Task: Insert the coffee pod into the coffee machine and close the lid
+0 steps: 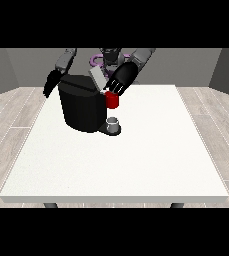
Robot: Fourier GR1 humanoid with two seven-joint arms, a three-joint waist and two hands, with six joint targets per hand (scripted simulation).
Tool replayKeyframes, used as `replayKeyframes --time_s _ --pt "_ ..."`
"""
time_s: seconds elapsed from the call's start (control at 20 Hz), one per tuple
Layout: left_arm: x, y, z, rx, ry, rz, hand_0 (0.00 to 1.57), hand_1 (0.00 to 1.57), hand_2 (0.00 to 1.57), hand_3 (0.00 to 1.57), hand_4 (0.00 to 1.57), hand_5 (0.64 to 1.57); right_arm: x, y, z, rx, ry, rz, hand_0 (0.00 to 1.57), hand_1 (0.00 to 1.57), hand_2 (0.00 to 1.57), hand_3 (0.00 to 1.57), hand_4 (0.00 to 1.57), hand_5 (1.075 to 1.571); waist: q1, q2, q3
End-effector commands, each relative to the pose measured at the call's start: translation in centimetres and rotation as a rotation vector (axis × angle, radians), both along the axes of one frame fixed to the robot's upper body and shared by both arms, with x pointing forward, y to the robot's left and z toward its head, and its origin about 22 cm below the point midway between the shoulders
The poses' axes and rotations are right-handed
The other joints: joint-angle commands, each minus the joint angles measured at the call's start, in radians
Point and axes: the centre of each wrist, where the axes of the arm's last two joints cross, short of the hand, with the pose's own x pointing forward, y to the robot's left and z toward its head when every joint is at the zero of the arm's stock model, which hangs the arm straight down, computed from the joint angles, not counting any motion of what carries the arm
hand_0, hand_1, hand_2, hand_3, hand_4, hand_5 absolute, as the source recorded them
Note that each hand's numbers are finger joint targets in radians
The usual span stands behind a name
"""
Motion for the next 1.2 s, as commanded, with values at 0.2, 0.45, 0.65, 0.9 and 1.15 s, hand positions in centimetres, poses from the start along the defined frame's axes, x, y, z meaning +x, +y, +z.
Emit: replayKeyframes --time_s 0.2,0.45,0.65,0.9,1.15 --pt "0.2 -0.3 -0.1 -0.006 -0.006 0.009 1.17 1.17 1.23 1.19 0.42 1.571 -0.5 -1.3 -0.8 -0.016 0.015 0.011 0.00 0.00 0.00 0.00 0.12 1.571 -0.026 -0.005 0.0000" --pt "0.1 0.5 0.1 -0.006 -0.037 0.008 1.23 1.23 1.27 1.21 0.39 1.571 -0.5 -0.6 -0.9 -0.001 0.013 -0.006 0.00 0.00 0.00 0.00 0.00 1.571 -0.012 -0.005 -0.0001" --pt "0.1 0.7 1.4 -0.004 -0.069 0.025 1.21 1.21 1.24 1.20 0.35 1.571 0.0 -0.6 0.2 0.005 -0.013 0.012 0.00 0.00 0.00 0.00 0.00 1.571 -0.035 0.025 0.0000" --pt "0.0 0.4 2.0 0.000 -0.115 0.023 1.18 1.18 1.20 1.17 0.35 1.571 0.2 -0.9 -0.1 0.014 -0.022 -0.002 0.00 0.00 0.00 0.00 0.00 1.571 -0.022 0.044 0.0001" --pt "0.0 -1.1 2.3 0.109 -0.133 0.033 1.22 1.22 1.23 1.10 0.00 1.571 0.4 0.6 -0.3 0.019 -0.018 -0.026 0.00 0.00 0.00 0.00 0.00 1.571 -0.012 0.043 0.0003"
